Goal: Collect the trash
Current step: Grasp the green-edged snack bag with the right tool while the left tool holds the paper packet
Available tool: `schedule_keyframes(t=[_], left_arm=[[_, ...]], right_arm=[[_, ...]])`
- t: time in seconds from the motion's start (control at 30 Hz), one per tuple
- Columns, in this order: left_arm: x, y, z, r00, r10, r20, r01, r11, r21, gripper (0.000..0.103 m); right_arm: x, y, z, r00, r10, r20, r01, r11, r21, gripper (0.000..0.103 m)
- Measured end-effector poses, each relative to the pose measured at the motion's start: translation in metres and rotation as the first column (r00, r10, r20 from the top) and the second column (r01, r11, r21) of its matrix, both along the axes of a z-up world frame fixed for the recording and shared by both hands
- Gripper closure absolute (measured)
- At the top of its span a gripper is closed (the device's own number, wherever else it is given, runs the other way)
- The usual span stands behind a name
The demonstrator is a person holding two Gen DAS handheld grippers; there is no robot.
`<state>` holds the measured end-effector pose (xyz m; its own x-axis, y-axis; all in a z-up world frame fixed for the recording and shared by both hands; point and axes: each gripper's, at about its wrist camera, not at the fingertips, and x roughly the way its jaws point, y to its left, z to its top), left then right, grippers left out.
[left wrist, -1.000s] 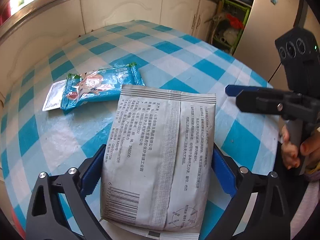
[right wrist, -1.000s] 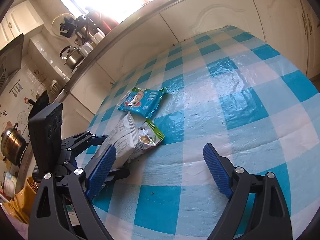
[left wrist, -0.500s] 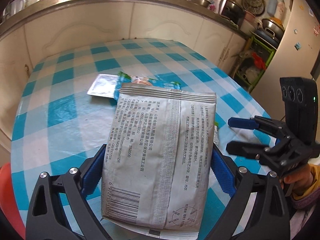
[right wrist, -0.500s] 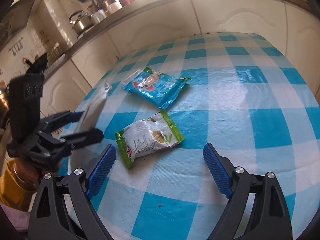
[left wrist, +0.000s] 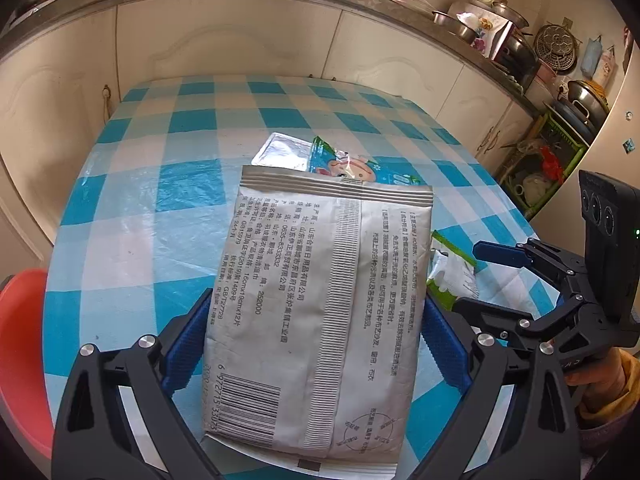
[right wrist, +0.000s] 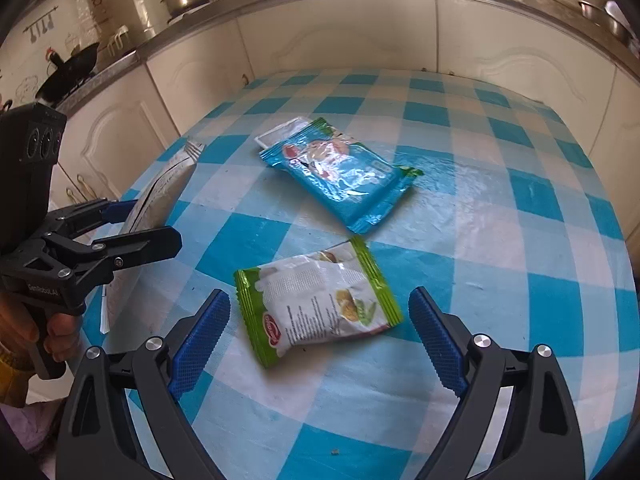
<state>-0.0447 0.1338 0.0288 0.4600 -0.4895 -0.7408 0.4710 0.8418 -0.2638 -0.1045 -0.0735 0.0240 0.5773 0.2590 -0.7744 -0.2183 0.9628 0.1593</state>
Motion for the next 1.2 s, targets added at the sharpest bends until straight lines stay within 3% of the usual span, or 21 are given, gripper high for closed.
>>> schedule_keyframes(t=[0.33,0.5,0.97,1.2], left_arm=[[0.002,0.012,-0.002,0.999,0.035,-0.006,-0.035,0.999,-0.015,0.008],[0.002,0.014,-0.002,0.999,0.039,0.002,-0.039,0.999,-0.017,0.008],[0.003,0.024,-0.003,0.998,0.057,-0.015,-0.058,0.997,-0.051,0.008],[0.002,0.027,-0.004,0.998,0.059,-0.014,-0.06,0.997,-0.054,0.008]], right_arm=[[0.008,0.014,-0.008,0.999,0.025,-0.021,-0.027,0.995,-0.096,0.013],[0.007,0.013,-0.007,1.0,0.014,-0.013,-0.016,0.993,-0.116,0.021],[0.005,-0.001,-0.004,1.0,-0.023,0.002,0.023,0.995,-0.095,0.046],[0.004,-0.012,-0.002,0.998,-0.06,-0.004,0.06,0.998,-0.027,0.052]])
